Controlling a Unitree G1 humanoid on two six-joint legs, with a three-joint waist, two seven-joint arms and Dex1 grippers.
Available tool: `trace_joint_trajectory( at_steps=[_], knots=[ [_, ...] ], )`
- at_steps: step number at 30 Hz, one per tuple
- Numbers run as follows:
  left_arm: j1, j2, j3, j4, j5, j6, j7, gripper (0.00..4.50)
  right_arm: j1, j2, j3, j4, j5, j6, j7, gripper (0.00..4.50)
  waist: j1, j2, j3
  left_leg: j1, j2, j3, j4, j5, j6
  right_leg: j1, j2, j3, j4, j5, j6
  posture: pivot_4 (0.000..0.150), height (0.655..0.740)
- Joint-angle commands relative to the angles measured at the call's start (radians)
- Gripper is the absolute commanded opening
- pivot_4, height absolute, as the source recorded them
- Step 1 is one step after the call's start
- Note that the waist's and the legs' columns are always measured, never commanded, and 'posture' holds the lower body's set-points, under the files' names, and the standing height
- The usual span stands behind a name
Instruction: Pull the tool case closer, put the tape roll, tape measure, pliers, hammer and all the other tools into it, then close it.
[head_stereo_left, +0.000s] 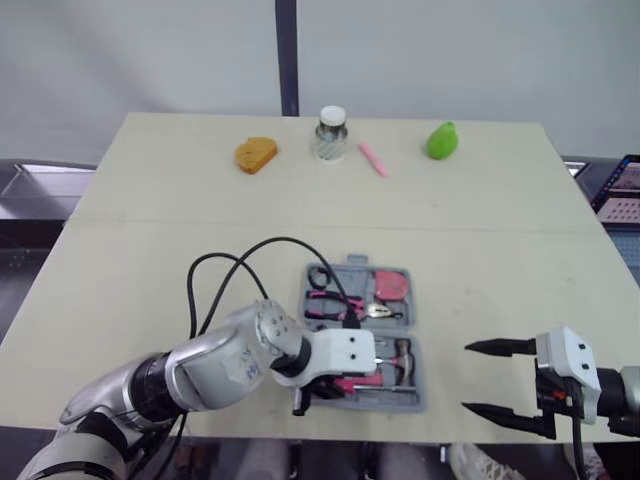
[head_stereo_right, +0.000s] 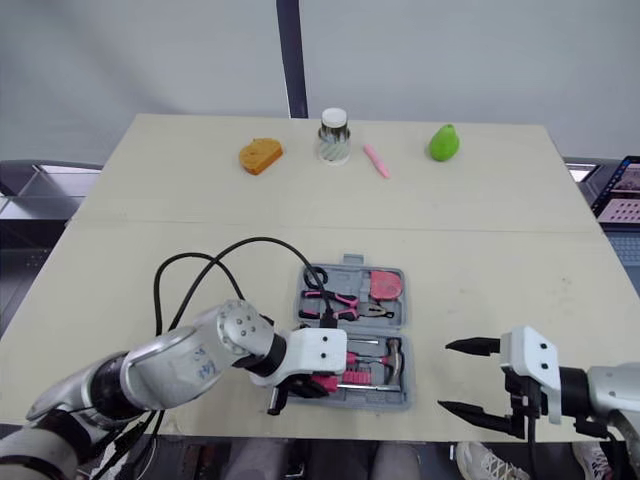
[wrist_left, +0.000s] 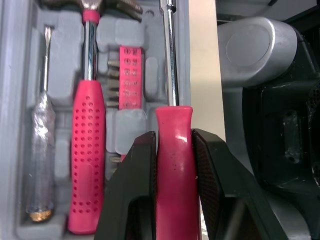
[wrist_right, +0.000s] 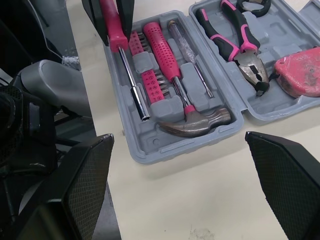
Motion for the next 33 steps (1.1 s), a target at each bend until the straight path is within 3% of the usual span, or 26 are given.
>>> trace_joint_trajectory(
  at_steps=[1, 13, 33],
  knots=[
    [-0.029, -0.024, -0.002, -0.029, -0.048, 0.053, 0.048, 0.56, -0.002, -0.005, -0.002, -0.015, 0.010, -0.003, 0.009, 4.50, 0.000, 0.000, 0.000, 0.000, 0.000, 0.000, 0.000, 0.000, 0.000, 0.000, 0.000, 0.000, 0.000, 0.000, 0.000, 0.150, 0.6950],
    [-0.107, -0.010, -0.087, 0.005, -0.149, 0.041, 0.130, 0.56, 0.039, 0.002, -0.029, -0.043, 0.015, 0.006, -0.003, 4.50, 0.000, 0.000, 0.000, 0.000, 0.000, -0.001, 0.001, 0.000, 0.000, 0.001, 0.000, 0.000, 0.000, 0.000, 0.000, 0.150, 0.6950],
    [-0.150, -0.018, -0.168, 0.121, -0.152, -0.072, 0.170, 0.56, 0.086, 0.013, -0.072, -0.085, 0.024, 0.026, -0.022, 4.50, 0.000, 0.000, 0.000, 0.000, 0.000, -0.001, 0.002, 0.000, 0.000, 0.001, 0.000, 0.000, 0.000, 0.000, 0.000, 0.150, 0.6950]
  ],
)
